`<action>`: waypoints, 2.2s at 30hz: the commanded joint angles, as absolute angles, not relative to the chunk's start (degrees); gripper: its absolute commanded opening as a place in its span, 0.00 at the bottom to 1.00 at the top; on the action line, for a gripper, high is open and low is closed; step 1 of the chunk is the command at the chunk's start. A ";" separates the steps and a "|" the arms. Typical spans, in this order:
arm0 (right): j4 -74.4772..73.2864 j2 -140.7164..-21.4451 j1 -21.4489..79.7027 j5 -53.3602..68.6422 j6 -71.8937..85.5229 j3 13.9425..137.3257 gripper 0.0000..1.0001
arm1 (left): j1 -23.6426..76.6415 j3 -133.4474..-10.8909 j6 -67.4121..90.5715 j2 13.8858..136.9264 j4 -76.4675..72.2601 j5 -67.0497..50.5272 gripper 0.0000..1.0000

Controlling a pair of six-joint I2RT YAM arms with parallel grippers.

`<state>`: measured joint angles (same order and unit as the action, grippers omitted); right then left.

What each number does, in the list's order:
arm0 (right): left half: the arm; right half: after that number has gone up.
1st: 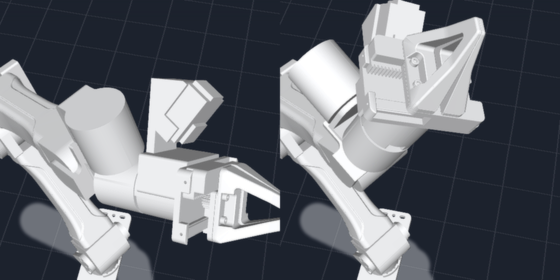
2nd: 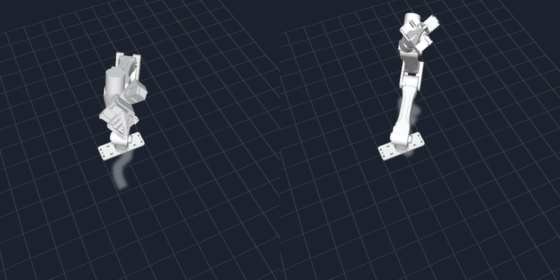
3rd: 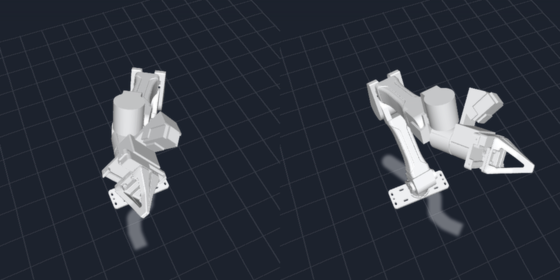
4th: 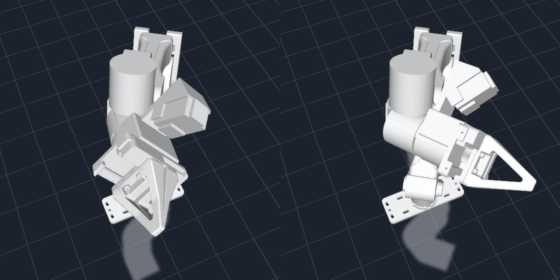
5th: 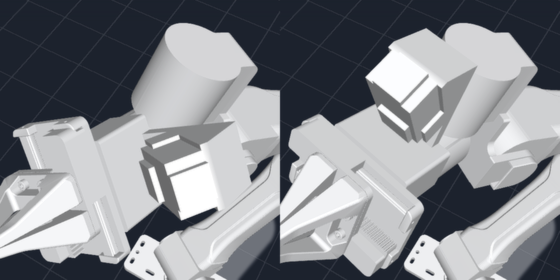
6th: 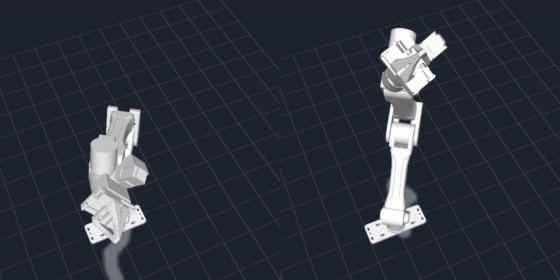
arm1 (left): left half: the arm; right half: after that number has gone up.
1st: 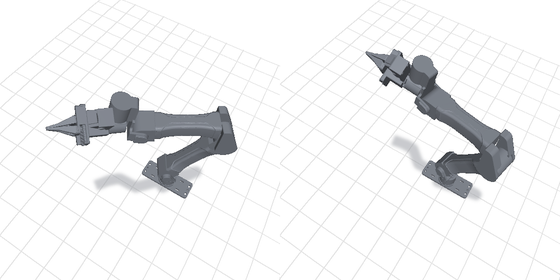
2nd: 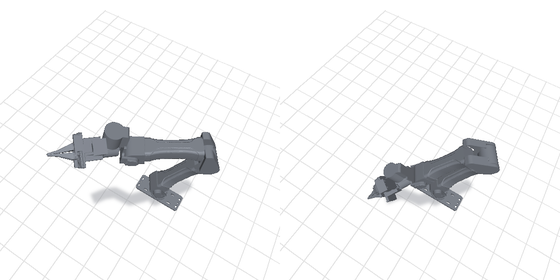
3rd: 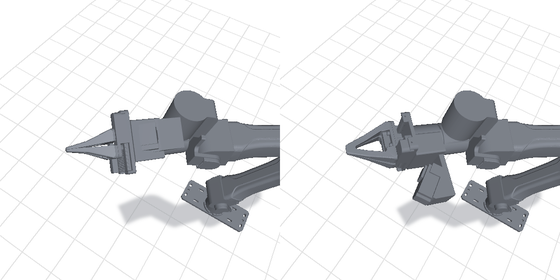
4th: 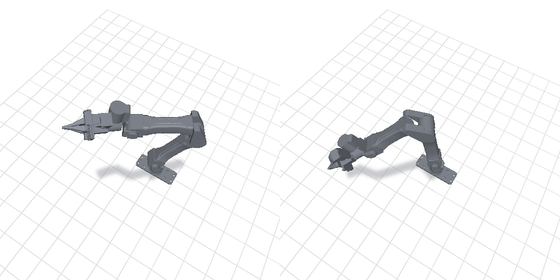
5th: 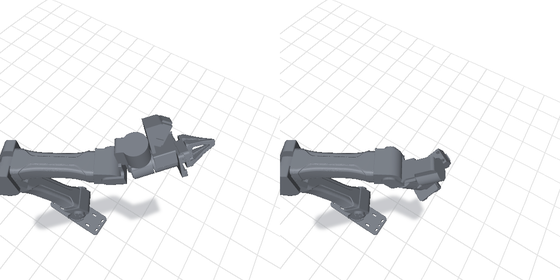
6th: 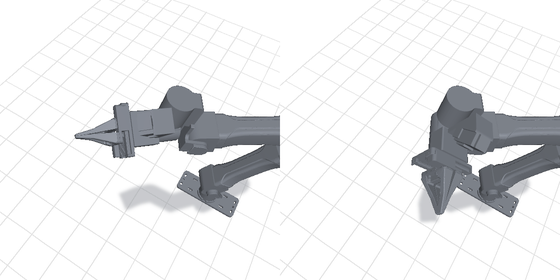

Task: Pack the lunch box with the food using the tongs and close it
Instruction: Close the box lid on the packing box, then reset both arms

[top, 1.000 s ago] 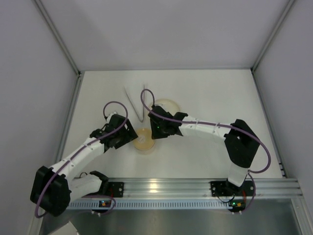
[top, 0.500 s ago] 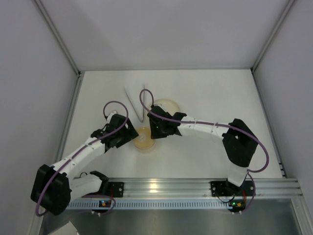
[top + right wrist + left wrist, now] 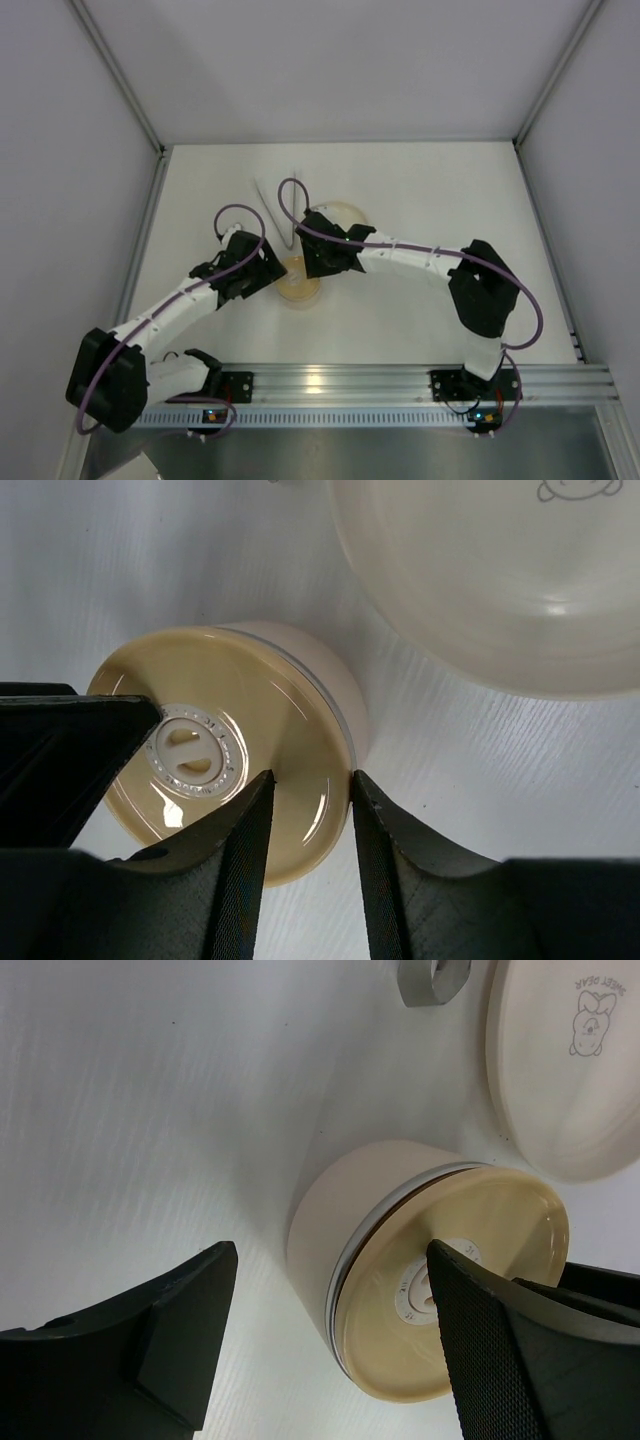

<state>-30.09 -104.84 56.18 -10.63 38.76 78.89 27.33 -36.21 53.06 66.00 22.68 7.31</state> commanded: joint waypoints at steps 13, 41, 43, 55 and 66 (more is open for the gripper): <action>-35.16 -104.42 55.28 -14.06 34.01 90.26 0.39 | 27.51 -31.55 51.68 69.96 29.88 7.82 0.80; -29.09 -110.84 54.84 -7.64 36.21 82.97 0.28 | 27.51 -32.43 51.77 68.20 31.55 8.26 0.81; -29.27 -109.87 54.84 -7.73 35.77 83.23 0.29 | 27.51 -32.43 51.68 67.94 31.81 8.44 0.81; -31.02 -94.60 53.00 -11.77 33.49 87.19 0.31 | 27.51 -49.63 46.25 61.53 41.92 14.14 0.85; -35.06 -71.49 48.95 -29.93 28.48 84.47 0.85 | 27.60 -76.98 28.76 64.69 38.07 6.69 0.99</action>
